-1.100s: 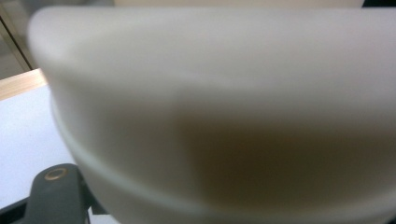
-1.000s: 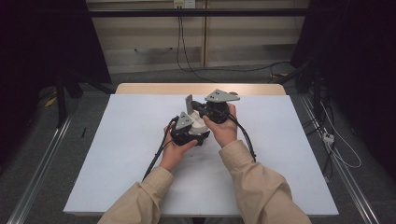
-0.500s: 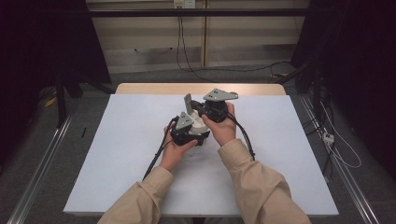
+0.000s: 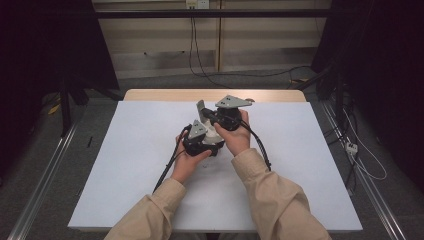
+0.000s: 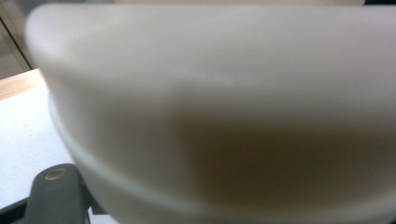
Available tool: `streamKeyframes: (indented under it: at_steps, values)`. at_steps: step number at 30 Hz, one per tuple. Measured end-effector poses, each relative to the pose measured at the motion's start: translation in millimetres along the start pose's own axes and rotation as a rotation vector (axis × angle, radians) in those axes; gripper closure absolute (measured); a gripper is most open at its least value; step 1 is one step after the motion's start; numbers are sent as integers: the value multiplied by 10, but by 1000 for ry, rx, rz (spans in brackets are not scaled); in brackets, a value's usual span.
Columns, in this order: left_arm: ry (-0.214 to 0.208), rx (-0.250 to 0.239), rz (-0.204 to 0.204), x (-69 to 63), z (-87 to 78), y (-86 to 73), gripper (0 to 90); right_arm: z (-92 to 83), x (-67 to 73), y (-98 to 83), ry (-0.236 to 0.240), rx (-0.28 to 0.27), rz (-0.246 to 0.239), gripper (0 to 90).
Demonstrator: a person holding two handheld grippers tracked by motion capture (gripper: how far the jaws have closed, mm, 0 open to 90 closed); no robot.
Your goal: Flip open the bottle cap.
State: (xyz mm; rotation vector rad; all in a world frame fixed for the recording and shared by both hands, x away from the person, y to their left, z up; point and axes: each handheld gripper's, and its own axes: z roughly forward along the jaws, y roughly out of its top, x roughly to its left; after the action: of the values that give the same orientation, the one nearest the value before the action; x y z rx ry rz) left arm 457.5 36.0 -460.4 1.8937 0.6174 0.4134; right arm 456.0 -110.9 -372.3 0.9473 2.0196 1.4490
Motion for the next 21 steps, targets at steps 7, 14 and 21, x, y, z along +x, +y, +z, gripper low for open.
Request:
streamKeyframes:
  at_steps: [7,14,21]
  values:
    - [-3,-2,-4,0,3,-1,187,15,-3,13,2,-4,1,900]
    - [-3,-1,-5,0,3,-1,187,38,-7,3,5,-8,0,900]
    - [-4,0,-9,0,5,-2,187,57,-11,-8,6,-6,2,900]
